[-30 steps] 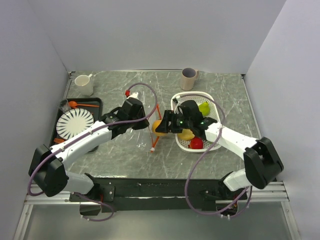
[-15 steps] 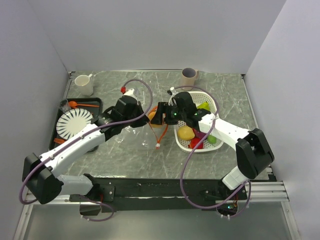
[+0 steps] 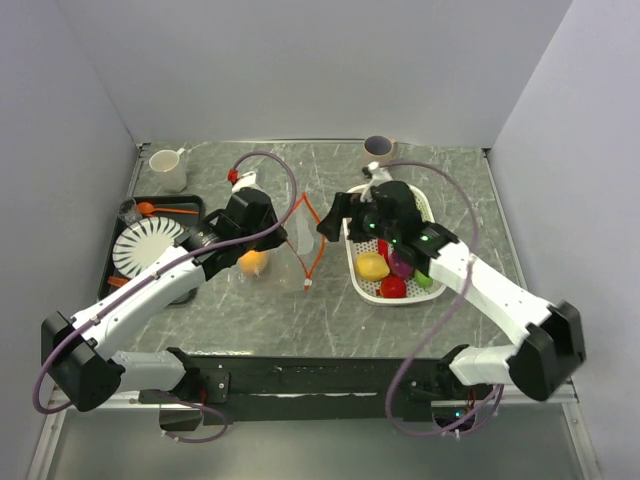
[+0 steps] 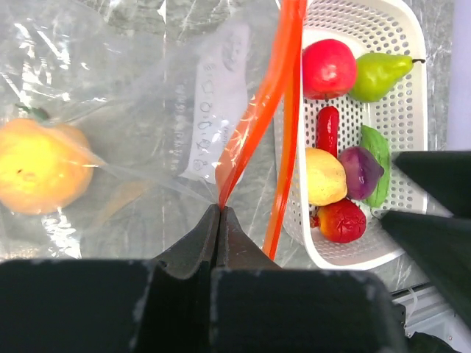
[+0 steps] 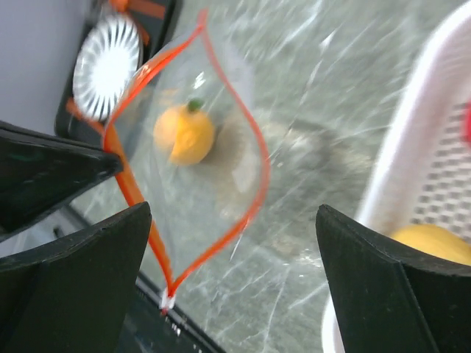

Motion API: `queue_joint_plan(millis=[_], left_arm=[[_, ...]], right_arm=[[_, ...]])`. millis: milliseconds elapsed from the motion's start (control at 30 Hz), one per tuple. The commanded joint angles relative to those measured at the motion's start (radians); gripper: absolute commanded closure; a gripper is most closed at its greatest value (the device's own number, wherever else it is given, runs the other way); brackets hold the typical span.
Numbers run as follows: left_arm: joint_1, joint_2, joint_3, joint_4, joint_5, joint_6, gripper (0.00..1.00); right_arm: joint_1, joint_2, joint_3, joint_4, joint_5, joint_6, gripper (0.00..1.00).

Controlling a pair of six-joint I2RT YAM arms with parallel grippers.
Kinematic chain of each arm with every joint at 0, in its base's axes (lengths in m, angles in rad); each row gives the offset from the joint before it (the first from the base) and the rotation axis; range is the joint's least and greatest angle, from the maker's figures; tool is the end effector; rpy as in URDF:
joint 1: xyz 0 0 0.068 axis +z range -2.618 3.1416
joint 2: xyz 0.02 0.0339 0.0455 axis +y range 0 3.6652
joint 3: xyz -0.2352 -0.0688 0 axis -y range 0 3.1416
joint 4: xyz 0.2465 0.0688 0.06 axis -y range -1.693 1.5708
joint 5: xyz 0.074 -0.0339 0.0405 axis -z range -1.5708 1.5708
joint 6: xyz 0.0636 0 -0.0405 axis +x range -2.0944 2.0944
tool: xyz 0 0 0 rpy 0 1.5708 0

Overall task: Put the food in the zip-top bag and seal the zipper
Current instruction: Place the fake fruit in the zipper food storage bag, then pick up the fake fruit from the bin.

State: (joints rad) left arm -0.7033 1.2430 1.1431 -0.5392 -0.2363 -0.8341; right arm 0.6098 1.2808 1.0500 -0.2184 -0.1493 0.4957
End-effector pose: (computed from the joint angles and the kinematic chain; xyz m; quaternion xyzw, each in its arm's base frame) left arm 0.2419 -0.1856 0.2903 -0.1108 0.8819 -0.2344 0.3938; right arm 0.2649 0.1966 0.2815 -0.0878 0.8408 0.3322 0.4182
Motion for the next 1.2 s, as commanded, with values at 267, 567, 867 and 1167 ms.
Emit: queue_joint_plan(millis=[267, 567, 867, 1167], left_arm=[[0.007, 0.01, -0.029, 0.053, 0.04, 0.013, 0.99], [0.007, 0.033, -0.023, 0.05, 0.063, 0.029, 0.99], [0.007, 0.042, -0.028, 0.058, 0.075, 0.032, 0.99], [0.007, 0.053, -0.019, 0.054, 0.072, 0.044, 0.99]], right_arm=[[-0.074, -0.09, -0.165, -0.197, 0.335, 0.027, 0.0], [-0.137, 0.018, -0.171, -0.174, 0.186, -0.158, 0.0], [-0.159, 0.133, -0.122, -0.173, 0.105, -0.212, 0.02], [-0.162, 0.19, -0.102, -0.21, 0.063, -0.21, 0.21]])
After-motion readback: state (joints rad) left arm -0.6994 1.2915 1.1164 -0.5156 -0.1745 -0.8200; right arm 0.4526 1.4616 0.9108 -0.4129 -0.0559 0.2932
